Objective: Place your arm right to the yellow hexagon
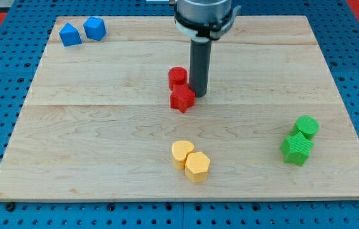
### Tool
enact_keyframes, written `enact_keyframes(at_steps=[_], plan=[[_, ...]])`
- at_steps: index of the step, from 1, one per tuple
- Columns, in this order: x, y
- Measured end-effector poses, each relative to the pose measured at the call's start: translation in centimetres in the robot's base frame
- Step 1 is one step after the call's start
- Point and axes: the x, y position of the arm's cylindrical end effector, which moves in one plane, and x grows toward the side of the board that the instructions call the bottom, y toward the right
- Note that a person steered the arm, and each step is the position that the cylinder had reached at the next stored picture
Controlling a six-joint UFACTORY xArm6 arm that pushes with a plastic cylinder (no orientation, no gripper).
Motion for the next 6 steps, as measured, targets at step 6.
enact_keyframes(at_steps=[6], plan=[[14.5, 4.8]])
